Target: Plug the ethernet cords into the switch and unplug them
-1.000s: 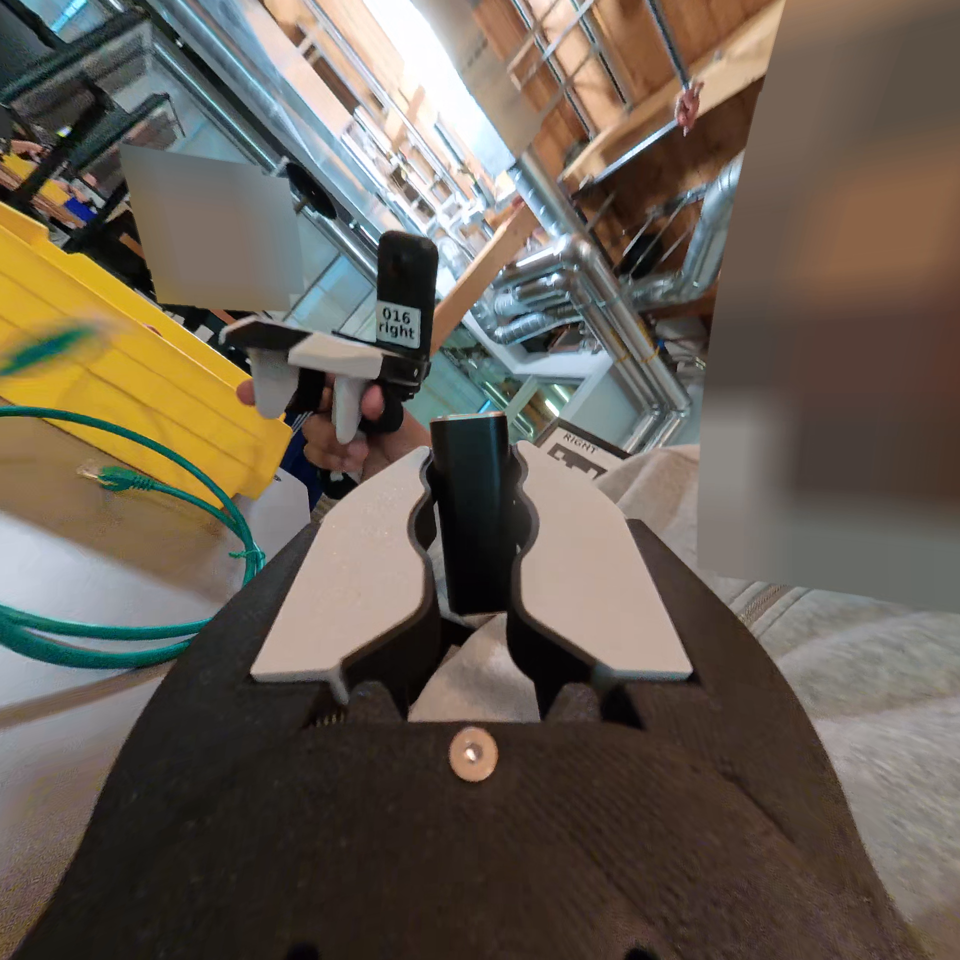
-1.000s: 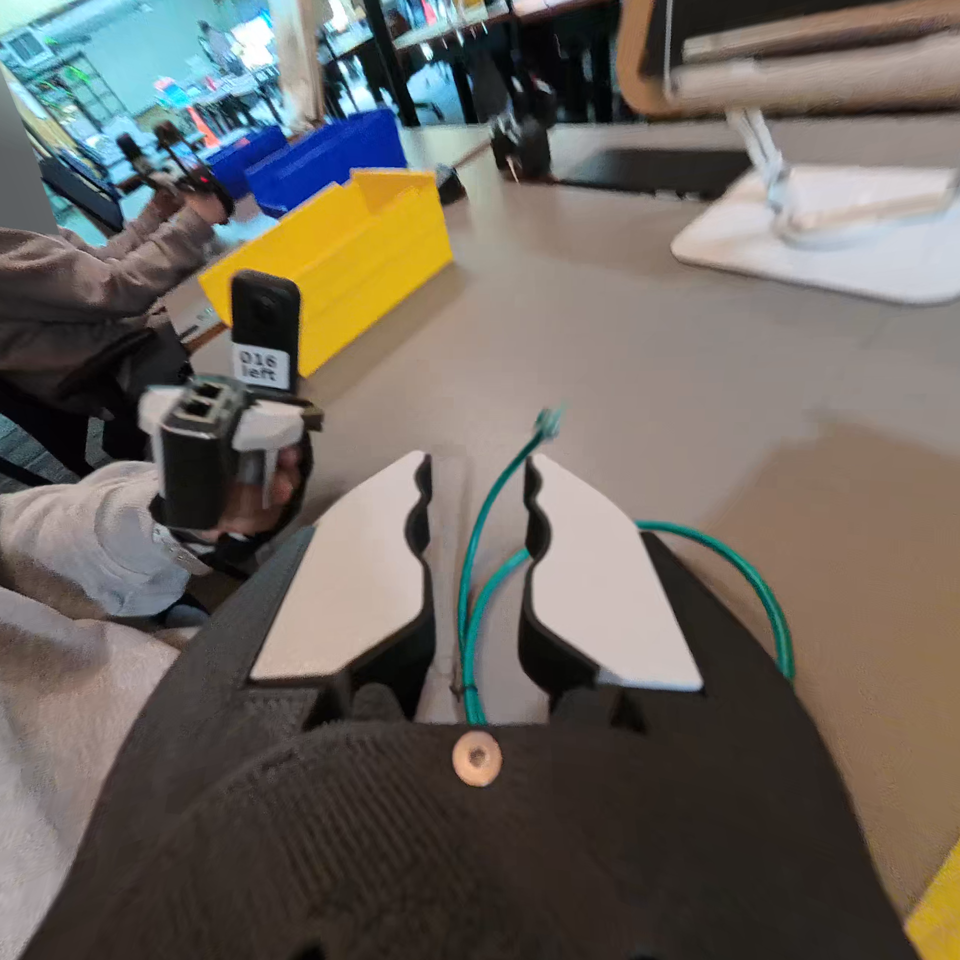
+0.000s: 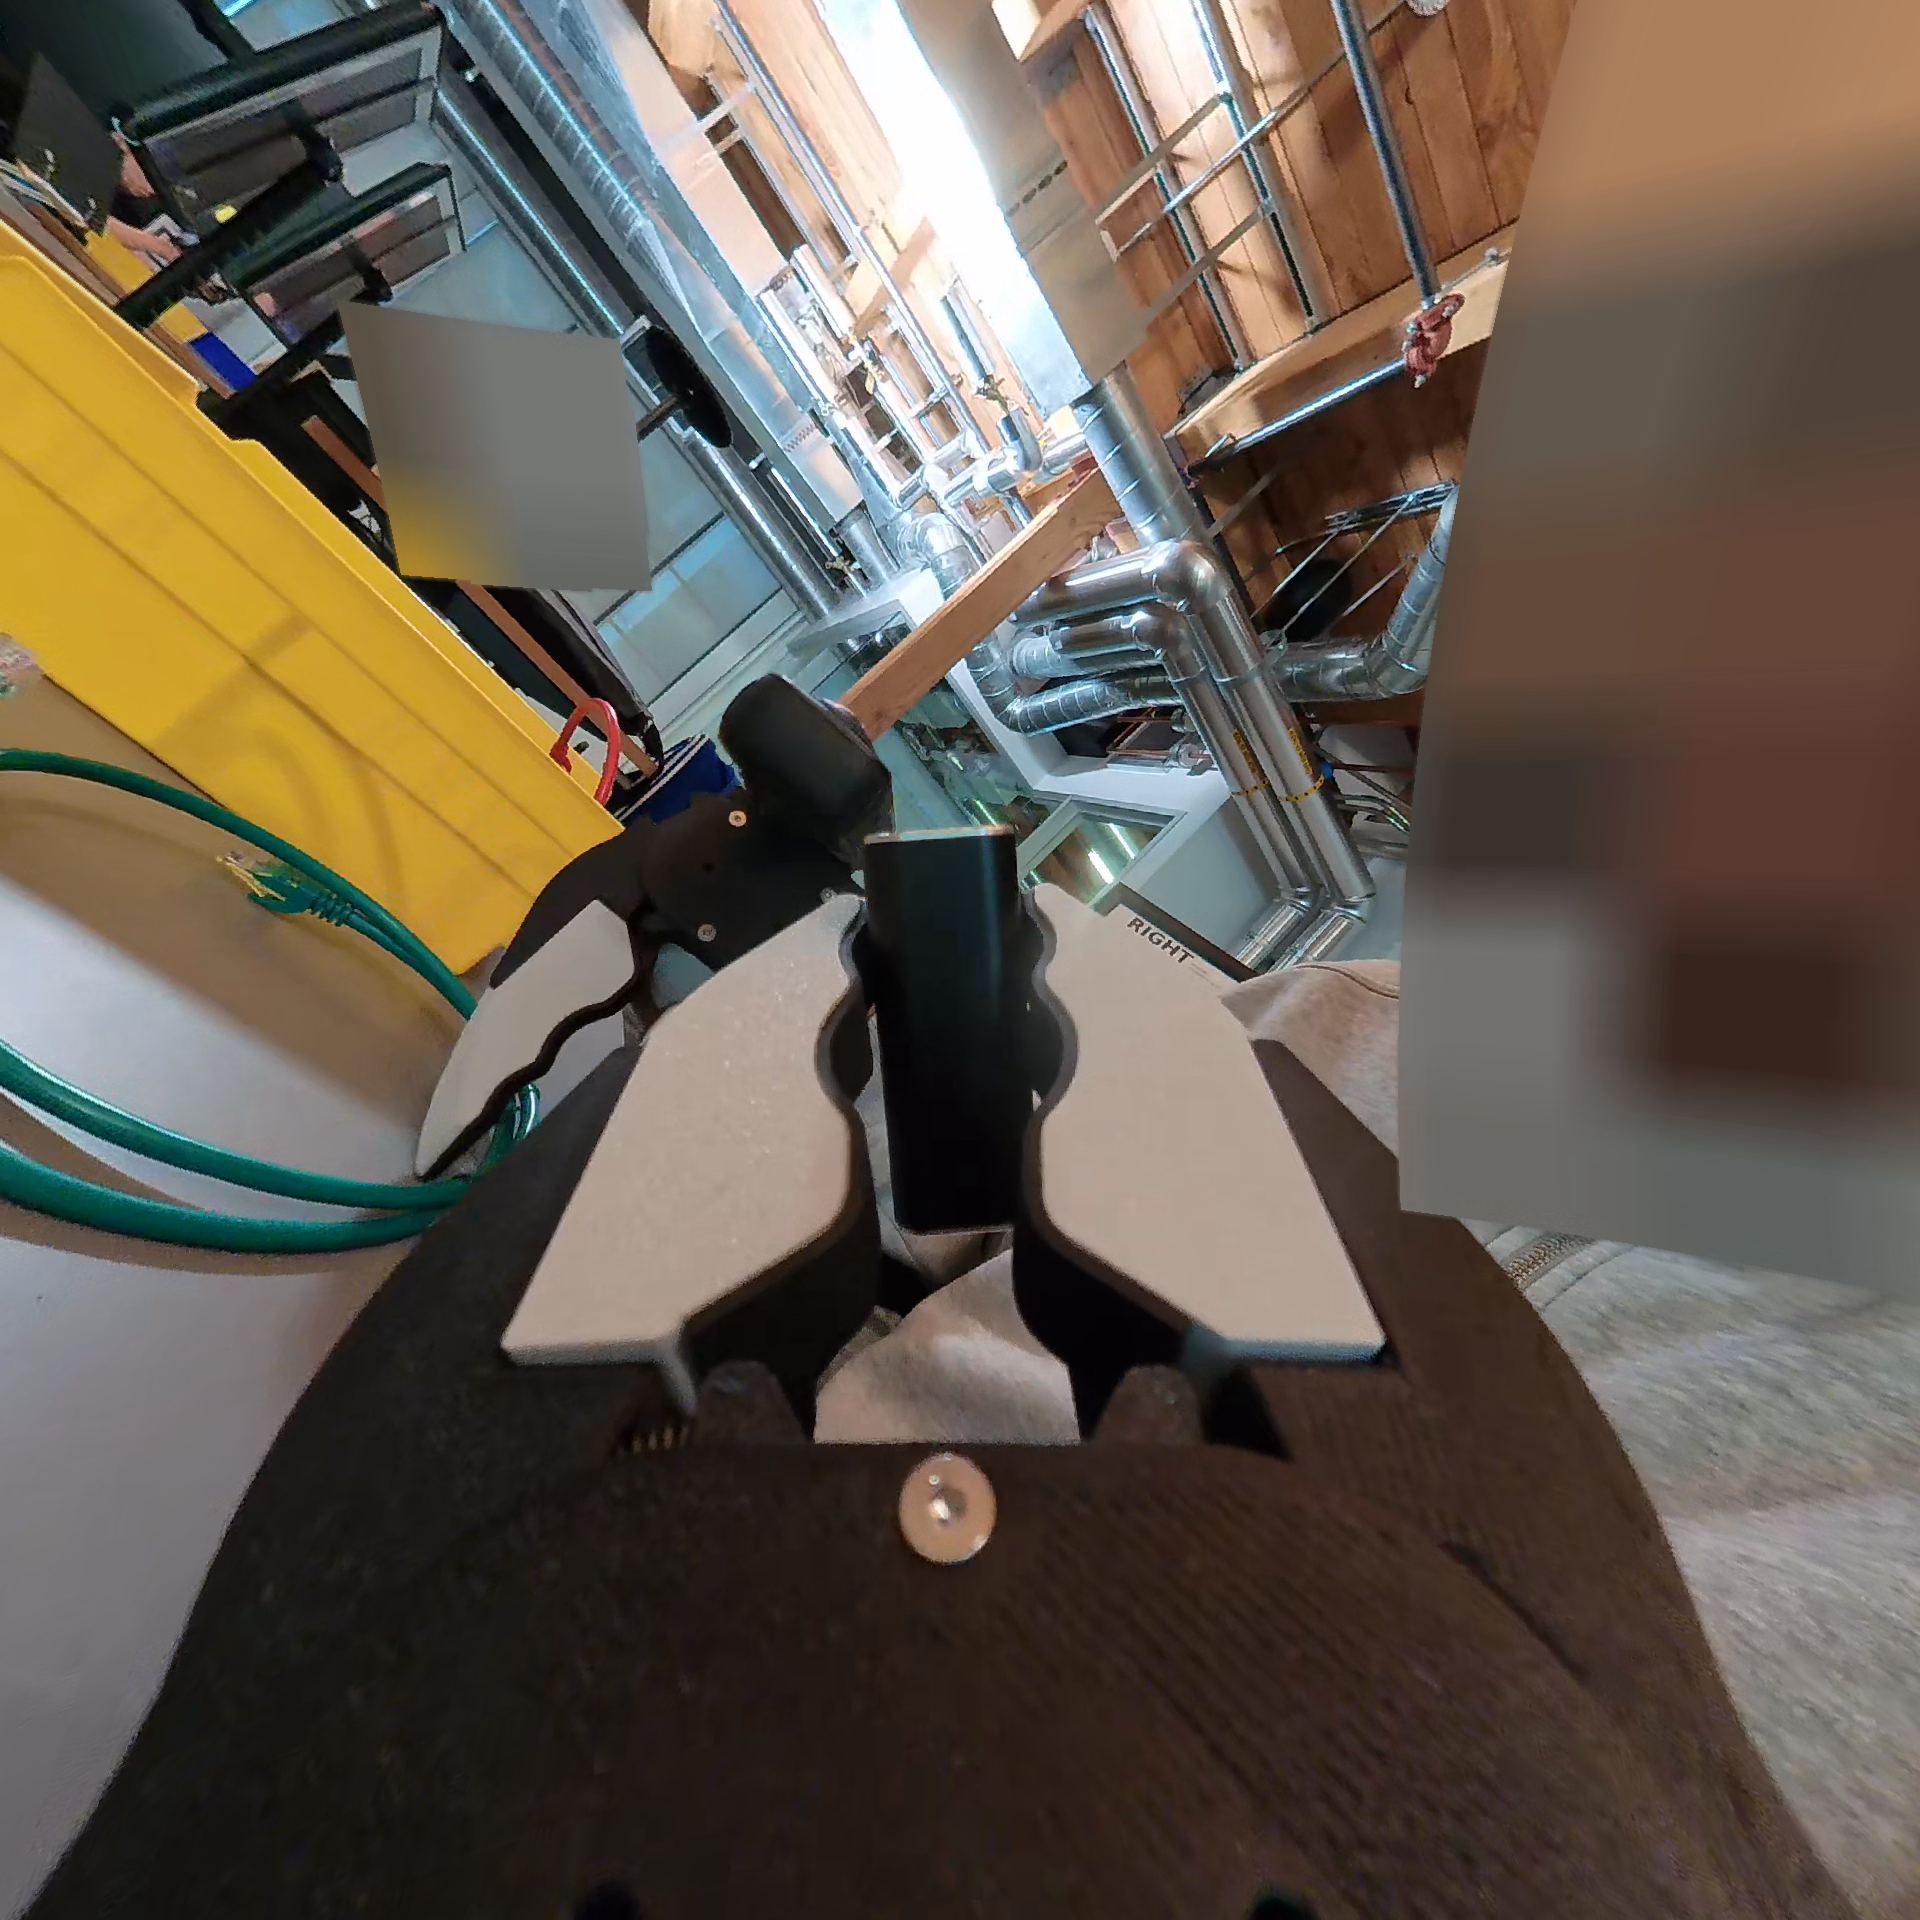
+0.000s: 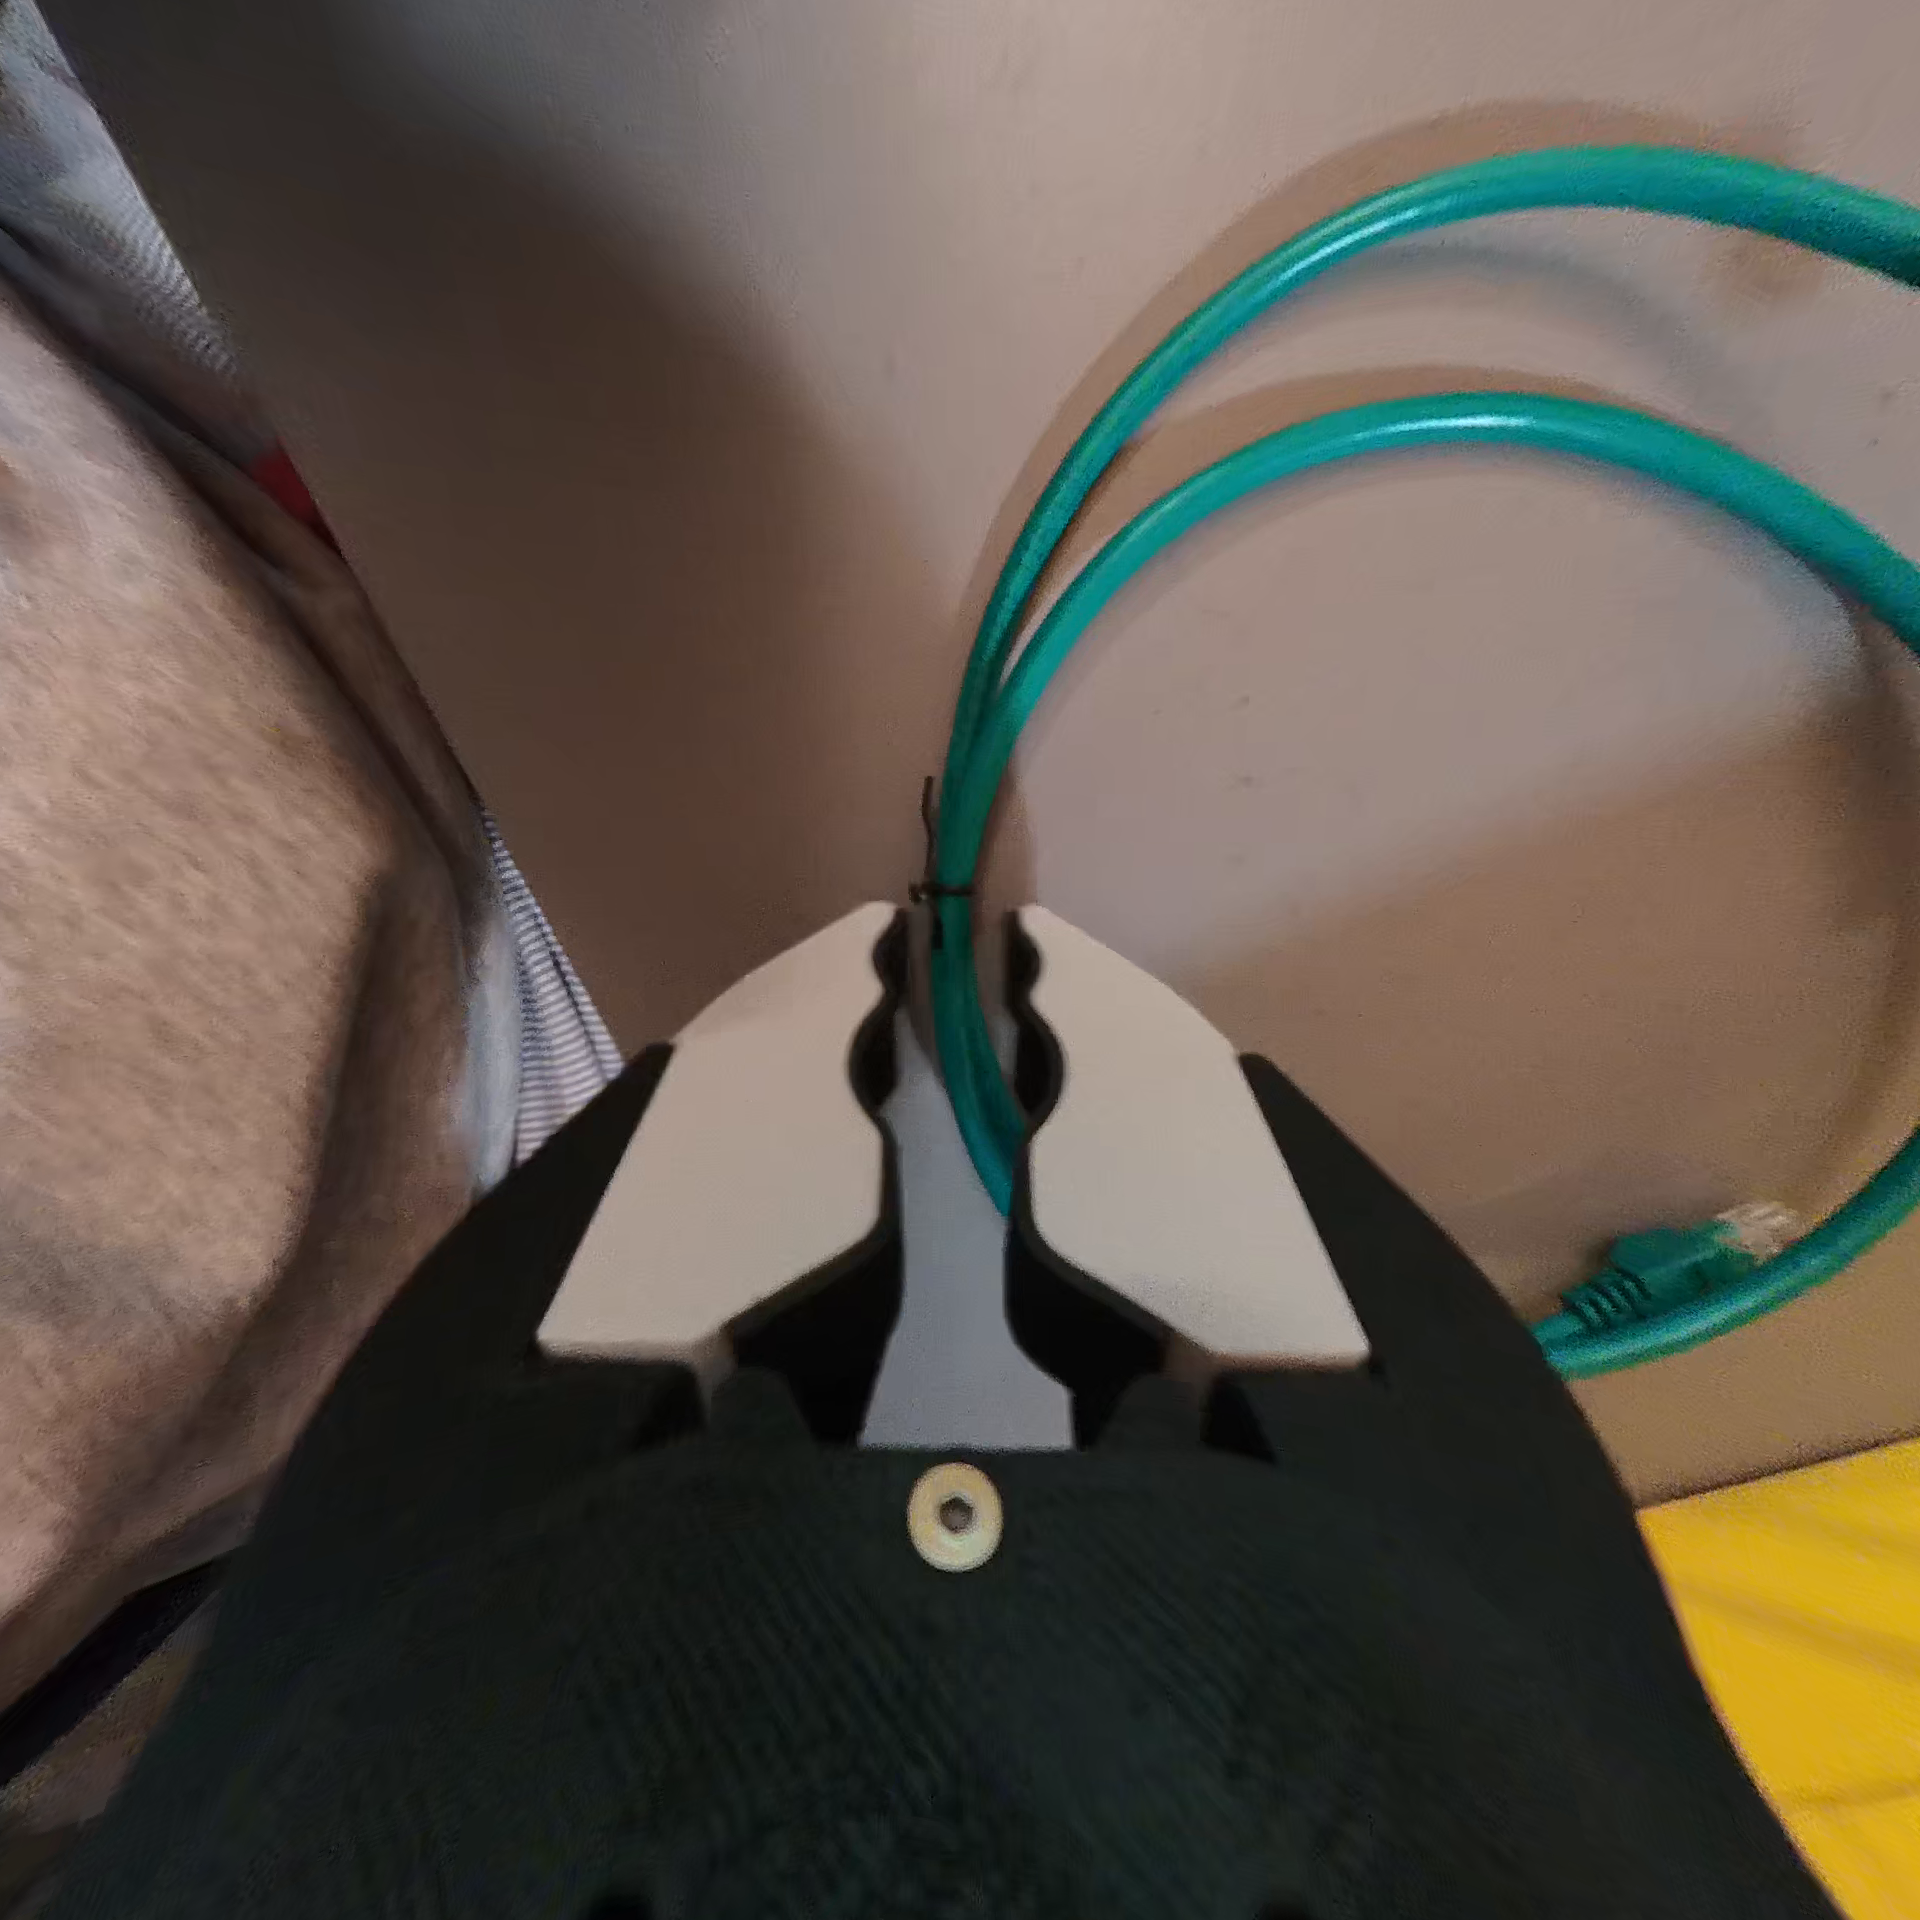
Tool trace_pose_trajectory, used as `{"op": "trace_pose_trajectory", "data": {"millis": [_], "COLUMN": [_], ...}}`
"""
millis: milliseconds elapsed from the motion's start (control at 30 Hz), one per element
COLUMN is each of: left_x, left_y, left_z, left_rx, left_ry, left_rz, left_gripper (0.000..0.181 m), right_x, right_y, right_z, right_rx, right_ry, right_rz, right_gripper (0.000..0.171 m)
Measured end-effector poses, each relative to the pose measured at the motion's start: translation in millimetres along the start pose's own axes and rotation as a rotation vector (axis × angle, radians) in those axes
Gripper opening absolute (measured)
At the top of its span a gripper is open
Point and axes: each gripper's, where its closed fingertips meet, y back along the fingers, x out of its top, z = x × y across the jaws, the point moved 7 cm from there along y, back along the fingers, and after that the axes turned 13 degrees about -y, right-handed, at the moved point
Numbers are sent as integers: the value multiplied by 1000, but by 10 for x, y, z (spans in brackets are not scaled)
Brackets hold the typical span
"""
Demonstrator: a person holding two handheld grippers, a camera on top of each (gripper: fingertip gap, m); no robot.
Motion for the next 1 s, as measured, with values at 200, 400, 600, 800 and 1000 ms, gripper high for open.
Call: {"op": "trace_pose_trajectory", "data": {"millis": [200, 400, 600, 800, 1000], "left_x": [6, 52, 2, -12, -55], "left_y": [2, 23, -9, -13, -44], "left_z": [4, 48, 28, 8, -37], "left_rx": [3, 72, 42, 49, 88], "left_ry": [-4, -121, -64, -56, -94], "left_rz": [5, -1, 3, -7, -60], "left_gripper": [25, 25, 25, 25, 25], "right_x": [137, 299, -71, -514, -1139], "right_y": [147, 1116, 2310, 2602, 2241], "right_z": [-8, 115, 171, 403, 686], "right_rx": [-2, 59, -55, -509, -696], "right_ry": [40, -53, -60, -181, -447], "right_rz": [172, 824, 1291, 1077, 889], "right_gripper": [6, 7, 6, 6, 7]}}
